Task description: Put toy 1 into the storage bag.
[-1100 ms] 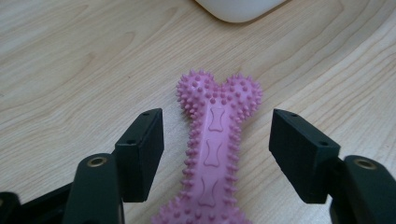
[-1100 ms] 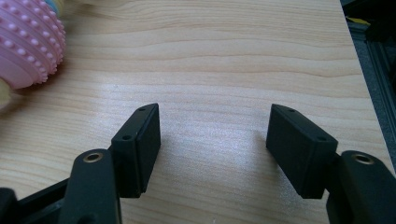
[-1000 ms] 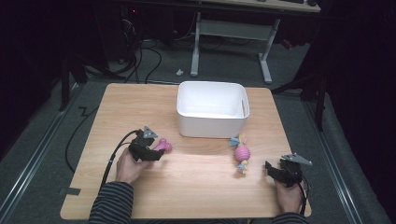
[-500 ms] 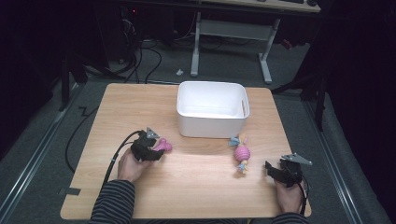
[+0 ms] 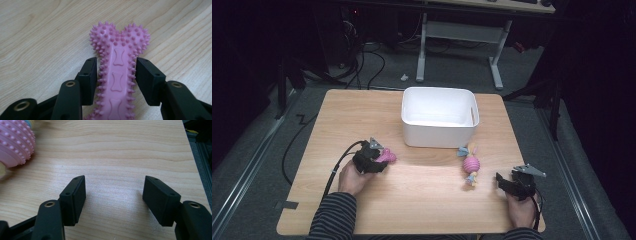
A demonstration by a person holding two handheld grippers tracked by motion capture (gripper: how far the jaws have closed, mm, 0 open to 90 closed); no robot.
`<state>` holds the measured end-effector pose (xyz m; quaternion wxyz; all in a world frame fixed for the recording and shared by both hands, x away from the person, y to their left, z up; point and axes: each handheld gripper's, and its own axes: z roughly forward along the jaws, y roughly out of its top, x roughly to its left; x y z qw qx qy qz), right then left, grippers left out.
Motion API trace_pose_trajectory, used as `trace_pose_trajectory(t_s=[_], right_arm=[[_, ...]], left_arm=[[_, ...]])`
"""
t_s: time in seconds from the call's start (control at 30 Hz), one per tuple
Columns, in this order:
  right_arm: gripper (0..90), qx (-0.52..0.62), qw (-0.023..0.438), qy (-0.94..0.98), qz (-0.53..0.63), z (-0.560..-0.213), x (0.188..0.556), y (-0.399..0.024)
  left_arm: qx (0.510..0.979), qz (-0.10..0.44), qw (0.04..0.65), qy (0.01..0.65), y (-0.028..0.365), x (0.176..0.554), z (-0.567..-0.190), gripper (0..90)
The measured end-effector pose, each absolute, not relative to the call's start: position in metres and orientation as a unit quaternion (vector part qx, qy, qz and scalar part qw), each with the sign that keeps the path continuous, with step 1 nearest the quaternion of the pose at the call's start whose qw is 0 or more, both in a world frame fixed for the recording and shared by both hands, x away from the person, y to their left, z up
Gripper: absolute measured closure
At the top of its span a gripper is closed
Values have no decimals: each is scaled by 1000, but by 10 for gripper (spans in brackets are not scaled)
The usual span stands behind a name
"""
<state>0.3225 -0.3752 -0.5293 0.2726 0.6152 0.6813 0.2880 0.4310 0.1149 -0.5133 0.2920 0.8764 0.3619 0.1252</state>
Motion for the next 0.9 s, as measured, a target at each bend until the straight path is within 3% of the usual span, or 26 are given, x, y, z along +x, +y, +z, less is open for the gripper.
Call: trace_pose_trajectory(t_s=[0.9], right_arm=[[356,615,272,682,288,-529,322,-375]], left_arm=[[881,127,284,356,116,430,-512,587]])
